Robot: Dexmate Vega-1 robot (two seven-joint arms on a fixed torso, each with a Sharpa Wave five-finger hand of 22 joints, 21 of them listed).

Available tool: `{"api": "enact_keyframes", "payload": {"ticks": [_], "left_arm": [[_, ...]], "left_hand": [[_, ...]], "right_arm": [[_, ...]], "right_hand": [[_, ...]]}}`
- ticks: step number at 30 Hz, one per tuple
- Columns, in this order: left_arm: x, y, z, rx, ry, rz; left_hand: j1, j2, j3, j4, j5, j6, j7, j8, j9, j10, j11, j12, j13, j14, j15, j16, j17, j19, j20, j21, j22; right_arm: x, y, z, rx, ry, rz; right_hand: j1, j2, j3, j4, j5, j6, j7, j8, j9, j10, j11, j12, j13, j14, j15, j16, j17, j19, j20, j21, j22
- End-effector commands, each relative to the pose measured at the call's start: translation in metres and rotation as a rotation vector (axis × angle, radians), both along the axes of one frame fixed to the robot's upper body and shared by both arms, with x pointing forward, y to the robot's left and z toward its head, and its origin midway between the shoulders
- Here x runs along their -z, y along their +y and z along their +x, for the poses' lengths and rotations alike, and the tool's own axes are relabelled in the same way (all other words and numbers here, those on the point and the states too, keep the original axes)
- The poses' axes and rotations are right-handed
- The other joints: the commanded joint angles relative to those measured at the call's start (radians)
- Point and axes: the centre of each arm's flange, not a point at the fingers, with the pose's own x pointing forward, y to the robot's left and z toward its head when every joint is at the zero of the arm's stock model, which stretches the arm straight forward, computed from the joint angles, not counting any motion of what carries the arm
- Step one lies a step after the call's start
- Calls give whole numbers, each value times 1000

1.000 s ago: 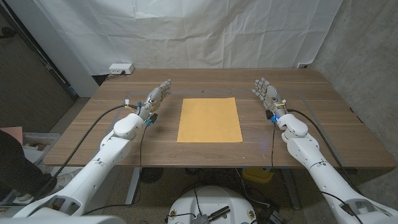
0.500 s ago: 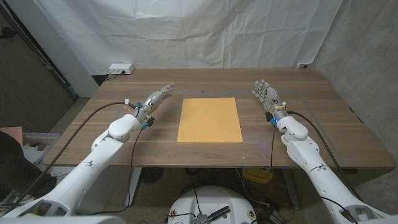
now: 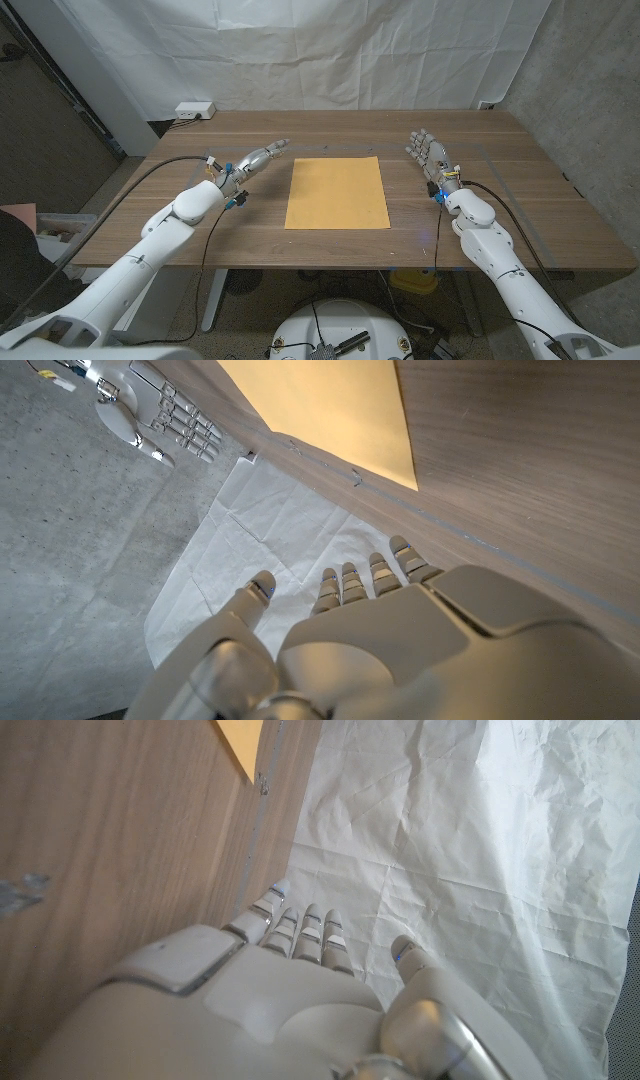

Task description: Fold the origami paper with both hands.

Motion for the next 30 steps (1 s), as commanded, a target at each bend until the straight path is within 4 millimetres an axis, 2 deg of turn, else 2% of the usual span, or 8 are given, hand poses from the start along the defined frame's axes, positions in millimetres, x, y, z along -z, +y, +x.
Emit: {"api": "enact_keyframes", "payload": {"ticks": [1,16,30], "left_arm": [[-4,-9,-1,1,-43,175],[-3,-15,-8,-52,-104,332],[3,-22,-5,-72,-102,465]], "left_hand": [[-1,65,6,-3,-2,7,1,5,5,5,-1,9,3,-3,-7,3,1,-4,-4,-1,5],[-5,57,6,-3,-4,42,-10,9,4,26,-11,11,3,7,-17,3,1,-11,-3,-8,5],[-12,54,4,-1,-6,66,-14,9,4,39,-14,11,3,16,-27,3,1,-18,-10,-14,5]], "right_arm": [[3,-3,-2,8,-2,10],[6,-3,-4,4,-3,17],[8,-7,-8,14,-6,21]], "right_hand": [[10,34,2,-1,5,8,-1,5,4,6,-1,7,2,-4,-23,6,2,5,-44,7,2],[10,34,2,-1,5,8,0,5,4,6,-1,6,2,-3,-23,6,1,6,-43,7,2],[10,34,2,-1,4,7,-1,4,4,6,-2,6,2,-3,-23,6,2,6,-44,7,2]]}}
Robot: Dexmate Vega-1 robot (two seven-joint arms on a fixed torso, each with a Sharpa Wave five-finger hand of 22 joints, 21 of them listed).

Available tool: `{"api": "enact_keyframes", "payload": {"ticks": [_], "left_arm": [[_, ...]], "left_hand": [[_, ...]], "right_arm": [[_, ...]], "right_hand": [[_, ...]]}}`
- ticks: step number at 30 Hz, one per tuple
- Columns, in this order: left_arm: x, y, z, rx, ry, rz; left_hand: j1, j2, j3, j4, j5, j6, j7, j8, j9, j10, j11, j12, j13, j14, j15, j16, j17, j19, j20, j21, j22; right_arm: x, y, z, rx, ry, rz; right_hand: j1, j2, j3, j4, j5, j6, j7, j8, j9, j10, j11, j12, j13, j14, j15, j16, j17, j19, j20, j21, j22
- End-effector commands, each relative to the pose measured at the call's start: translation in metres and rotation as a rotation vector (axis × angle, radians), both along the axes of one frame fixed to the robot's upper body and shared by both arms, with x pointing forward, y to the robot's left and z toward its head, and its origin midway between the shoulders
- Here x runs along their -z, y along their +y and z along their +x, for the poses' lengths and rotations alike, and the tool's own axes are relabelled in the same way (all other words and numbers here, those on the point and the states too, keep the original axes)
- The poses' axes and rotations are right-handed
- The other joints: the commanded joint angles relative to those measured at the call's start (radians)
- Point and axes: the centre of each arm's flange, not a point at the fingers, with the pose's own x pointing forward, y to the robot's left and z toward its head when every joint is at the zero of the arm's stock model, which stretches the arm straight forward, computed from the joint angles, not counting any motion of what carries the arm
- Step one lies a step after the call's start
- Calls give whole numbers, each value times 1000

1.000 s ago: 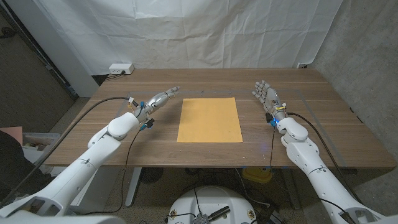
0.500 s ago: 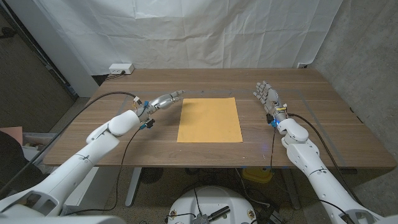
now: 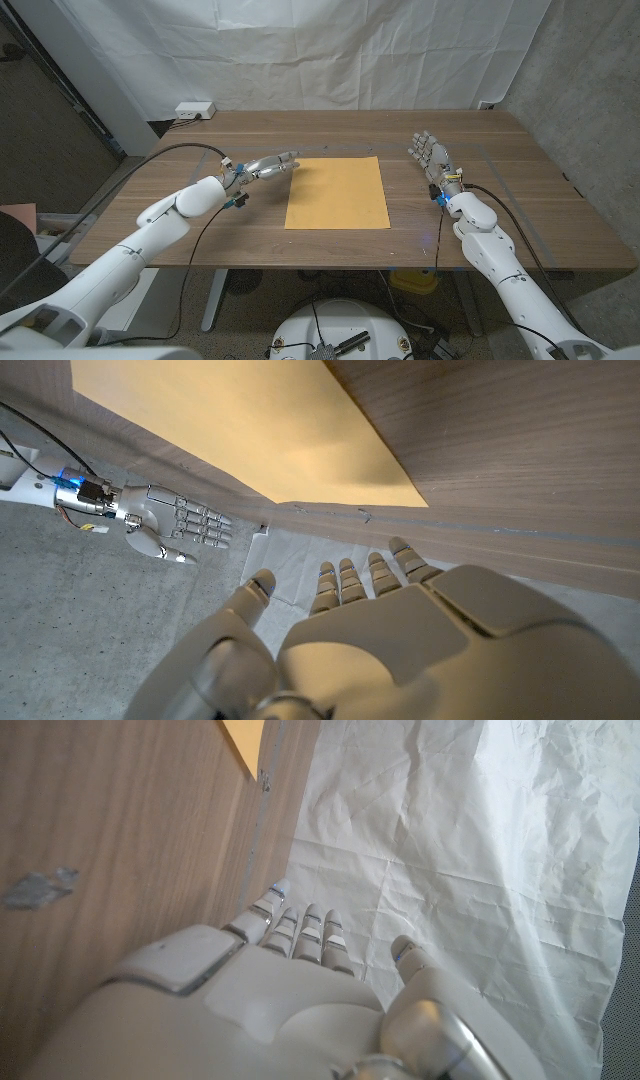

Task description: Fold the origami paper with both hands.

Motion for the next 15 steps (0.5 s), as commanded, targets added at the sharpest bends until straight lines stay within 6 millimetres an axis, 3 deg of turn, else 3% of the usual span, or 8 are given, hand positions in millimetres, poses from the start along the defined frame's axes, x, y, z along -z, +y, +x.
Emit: {"api": "enact_keyframes", "payload": {"ticks": [1,15], "left_arm": [[5,-6,3,-27,1,112],[11,-9,8,-76,23,186]], "left_hand": [[-10,55,4,-1,1,7,-1,1,4,0,-7,3,3,-2,-2,3,1,-13,-5,-3,5],[-19,52,0,4,0,15,-5,-3,4,-3,-7,-2,3,-7,-10,0,2,-28,-8,-11,4]], "right_arm": [[1,-3,-2,8,0,2],[-1,-2,4,2,3,5]], "right_hand": [[10,34,2,0,4,7,-1,4,5,7,-2,6,2,-3,-23,6,2,6,-44,7,2],[10,35,2,0,4,7,-1,5,5,8,-2,6,2,-3,-23,6,2,6,-44,7,2]]}}
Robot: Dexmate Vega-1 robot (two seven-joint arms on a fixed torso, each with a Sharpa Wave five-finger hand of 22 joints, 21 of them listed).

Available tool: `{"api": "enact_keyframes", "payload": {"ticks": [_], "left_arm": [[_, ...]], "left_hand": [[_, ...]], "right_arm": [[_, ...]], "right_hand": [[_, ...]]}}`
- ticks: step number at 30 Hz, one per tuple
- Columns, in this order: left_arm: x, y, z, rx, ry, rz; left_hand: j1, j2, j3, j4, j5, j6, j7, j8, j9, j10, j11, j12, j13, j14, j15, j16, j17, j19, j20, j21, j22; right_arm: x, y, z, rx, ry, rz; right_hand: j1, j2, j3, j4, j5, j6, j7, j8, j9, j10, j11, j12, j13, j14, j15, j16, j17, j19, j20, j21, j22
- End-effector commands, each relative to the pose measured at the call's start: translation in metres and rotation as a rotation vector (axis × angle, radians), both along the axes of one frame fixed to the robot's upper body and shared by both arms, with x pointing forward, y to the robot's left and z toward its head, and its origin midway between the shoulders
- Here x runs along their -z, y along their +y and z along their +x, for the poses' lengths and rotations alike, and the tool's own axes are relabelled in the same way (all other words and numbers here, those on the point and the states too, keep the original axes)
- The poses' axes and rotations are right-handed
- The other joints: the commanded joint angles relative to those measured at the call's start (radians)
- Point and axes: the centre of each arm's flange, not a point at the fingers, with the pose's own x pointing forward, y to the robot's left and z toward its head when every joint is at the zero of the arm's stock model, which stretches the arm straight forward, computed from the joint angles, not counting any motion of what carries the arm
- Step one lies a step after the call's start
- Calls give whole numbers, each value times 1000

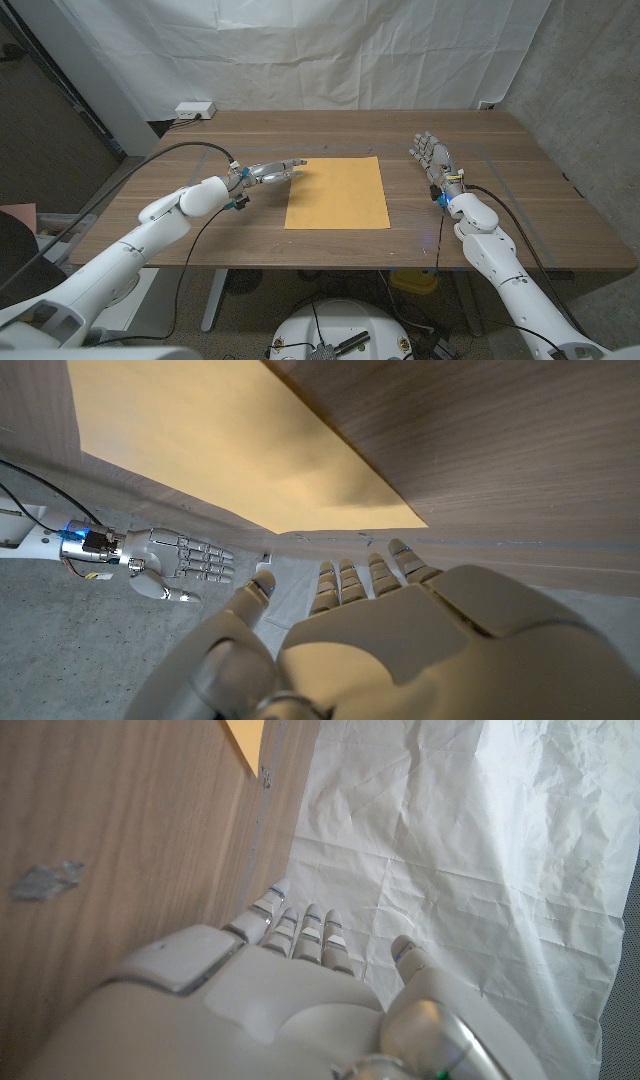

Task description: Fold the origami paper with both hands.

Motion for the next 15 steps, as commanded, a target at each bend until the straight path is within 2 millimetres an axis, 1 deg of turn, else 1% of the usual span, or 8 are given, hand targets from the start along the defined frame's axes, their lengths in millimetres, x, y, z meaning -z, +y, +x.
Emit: {"api": "enact_keyframes", "payload": {"ticks": [1,8,15], "left_arm": [[5,-2,5,-45,18,68],[6,-3,10,-78,38,107],[7,-8,14,-93,55,159]], "left_hand": [[-5,49,0,5,-1,11,2,-3,4,-4,-8,-3,3,-2,-4,-1,2,-15,-1,-5,4],[-19,45,-8,12,-2,12,5,-7,4,-16,-6,-10,3,-17,-3,-5,4,-31,-1,-13,4],[-32,43,-15,18,-2,8,8,-11,5,-21,-5,-13,3,-27,-2,-6,5,-49,-1,-22,4]], "right_arm": [[-1,0,5,-2,3,2],[-1,-1,6,-1,6,5],[0,-3,6,2,6,10]], "right_hand": [[11,35,3,-1,5,7,-1,4,5,8,-3,6,2,-3,-23,6,2,6,-44,7,2],[10,35,2,0,4,7,-1,4,5,7,-3,6,2,-3,-23,6,2,5,-45,7,2],[11,35,2,-1,4,7,-1,4,5,8,-2,6,2,-3,-23,6,2,6,-45,7,2]]}}
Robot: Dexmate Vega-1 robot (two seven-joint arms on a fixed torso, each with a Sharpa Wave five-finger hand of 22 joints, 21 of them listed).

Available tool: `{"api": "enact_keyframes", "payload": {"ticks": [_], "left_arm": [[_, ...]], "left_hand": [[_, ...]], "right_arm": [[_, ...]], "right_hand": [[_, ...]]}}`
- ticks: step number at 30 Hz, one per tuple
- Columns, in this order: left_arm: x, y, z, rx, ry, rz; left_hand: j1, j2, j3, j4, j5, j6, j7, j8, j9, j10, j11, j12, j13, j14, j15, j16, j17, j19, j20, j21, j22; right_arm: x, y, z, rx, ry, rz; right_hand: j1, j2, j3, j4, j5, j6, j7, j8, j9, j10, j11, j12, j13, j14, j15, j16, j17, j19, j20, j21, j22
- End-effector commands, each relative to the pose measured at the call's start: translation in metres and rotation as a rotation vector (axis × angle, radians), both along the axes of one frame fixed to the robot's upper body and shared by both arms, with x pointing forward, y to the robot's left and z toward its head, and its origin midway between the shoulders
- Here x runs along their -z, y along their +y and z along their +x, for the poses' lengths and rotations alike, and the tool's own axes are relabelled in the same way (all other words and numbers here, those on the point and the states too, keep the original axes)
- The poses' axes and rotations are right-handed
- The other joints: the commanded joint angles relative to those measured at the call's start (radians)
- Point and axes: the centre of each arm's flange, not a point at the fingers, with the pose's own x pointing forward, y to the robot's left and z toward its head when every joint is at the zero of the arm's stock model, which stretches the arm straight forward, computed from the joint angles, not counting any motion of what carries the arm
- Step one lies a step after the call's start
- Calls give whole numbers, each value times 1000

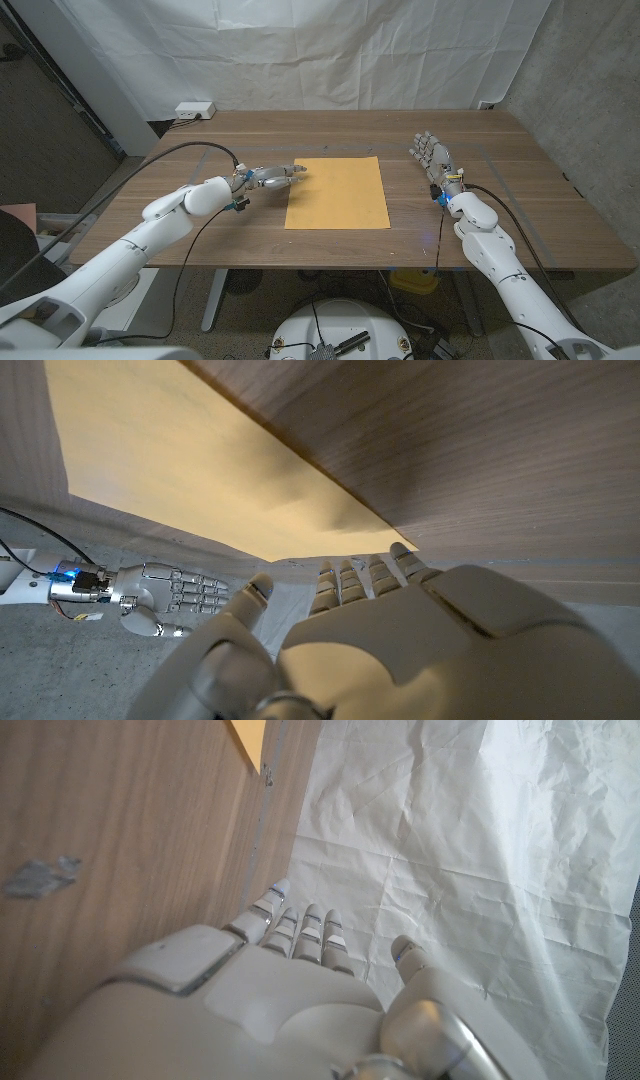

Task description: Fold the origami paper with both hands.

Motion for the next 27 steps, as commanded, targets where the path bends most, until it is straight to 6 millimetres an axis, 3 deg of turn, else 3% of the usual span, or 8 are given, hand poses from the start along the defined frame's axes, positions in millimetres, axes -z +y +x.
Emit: {"api": "enact_keyframes", "payload": {"ticks": [1,23,25,27], "left_arm": [[1,-8,8,-35,30,83],[-1,-21,10,-51,67,179],[-1,-22,10,-51,70,180],[-2,-23,11,-50,76,177]], "left_hand": [[-15,61,-3,7,-2,3,2,-5,5,-8,0,-6,3,-11,-1,-1,3,-15,-1,-8,4],[-60,46,-40,16,-2,49,5,3,6,37,-6,6,4,9,-3,11,5,-26,-3,-18,6],[-63,44,-43,16,-2,52,6,3,6,42,-6,7,4,13,-3,12,5,-26,-3,-18,6],[-66,42,-47,16,-2,58,7,4,6,48,-5,9,4,20,-3,15,4,-26,-2,-19,6]], "right_arm": [[0,-2,1,4,-1,8],[-1,1,-5,-16,41,-11],[-3,1,-7,-30,73,-36],[-9,3,-13,31,126,-124]], "right_hand": [[11,35,2,0,4,7,-1,5,5,8,-1,6,2,-3,-23,6,2,6,-45,7,2],[8,34,1,2,4,9,0,5,5,11,1,7,2,-1,-22,7,3,6,-44,7,2],[9,33,2,2,4,9,2,5,5,16,11,8,2,5,-16,8,2,10,-42,8,2],[24,30,8,-14,2,35,23,14,5,50,34,19,3,41,1,16,-4,32,-25,15,2]]}}
